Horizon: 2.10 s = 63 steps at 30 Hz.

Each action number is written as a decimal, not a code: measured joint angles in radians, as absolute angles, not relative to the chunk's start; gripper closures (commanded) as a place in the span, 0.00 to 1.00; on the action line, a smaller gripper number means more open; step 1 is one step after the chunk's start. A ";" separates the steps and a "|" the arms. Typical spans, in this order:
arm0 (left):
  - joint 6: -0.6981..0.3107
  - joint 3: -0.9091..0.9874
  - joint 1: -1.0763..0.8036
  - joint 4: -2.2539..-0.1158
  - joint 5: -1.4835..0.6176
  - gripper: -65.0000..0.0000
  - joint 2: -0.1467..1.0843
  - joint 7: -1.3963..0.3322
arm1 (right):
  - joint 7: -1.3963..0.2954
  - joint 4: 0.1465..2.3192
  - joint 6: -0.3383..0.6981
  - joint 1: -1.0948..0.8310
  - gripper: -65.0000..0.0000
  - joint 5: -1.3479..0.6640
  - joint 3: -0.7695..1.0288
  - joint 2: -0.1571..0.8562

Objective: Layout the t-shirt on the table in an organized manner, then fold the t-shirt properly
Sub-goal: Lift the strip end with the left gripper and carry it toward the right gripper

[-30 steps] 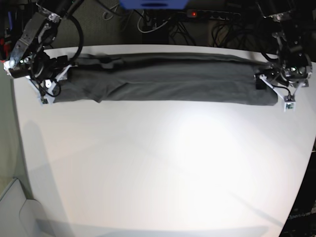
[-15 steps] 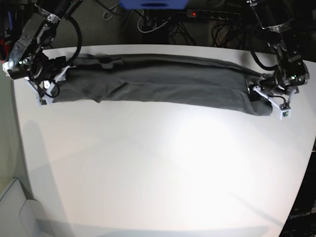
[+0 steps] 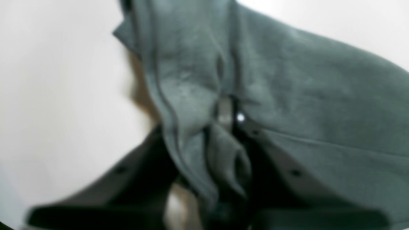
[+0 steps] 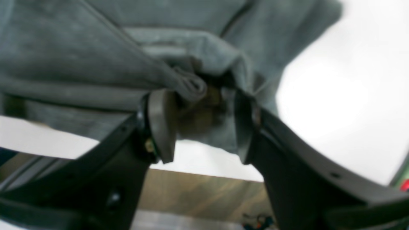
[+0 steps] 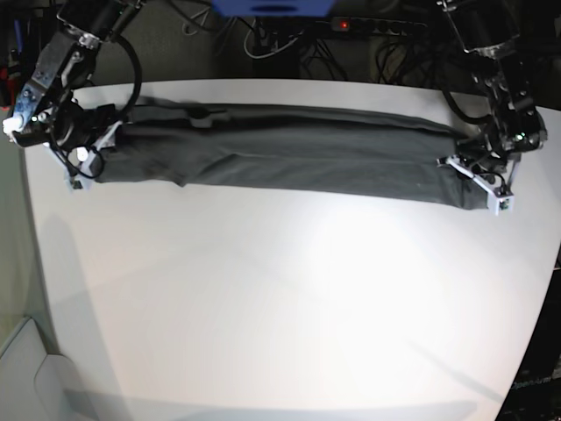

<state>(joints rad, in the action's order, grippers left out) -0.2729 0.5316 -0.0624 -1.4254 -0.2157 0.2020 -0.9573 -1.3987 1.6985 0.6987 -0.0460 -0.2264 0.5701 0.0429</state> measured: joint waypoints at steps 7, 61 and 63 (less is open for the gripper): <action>-0.260 0.527 -0.082 -1.510 -0.179 1.00 0.202 -1.028 | -1.391 1.674 0.698 -0.047 0.54 -0.234 0.571 0.055; -0.073 -0.113 -0.085 -1.739 -0.158 1.00 -0.149 -1.155 | -1.399 1.672 0.698 -0.036 0.54 -0.218 0.508 0.049; -0.072 -0.113 -0.086 -1.735 -0.158 1.00 -0.148 -1.155 | -1.399 1.672 0.698 -0.036 0.54 -0.218 0.508 0.049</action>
<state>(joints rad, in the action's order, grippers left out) -0.0715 -0.1131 -0.0860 -1.7351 -0.1581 -0.1478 -1.1553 -1.3994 1.6722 0.6983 -0.0364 -0.2176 0.5083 0.0494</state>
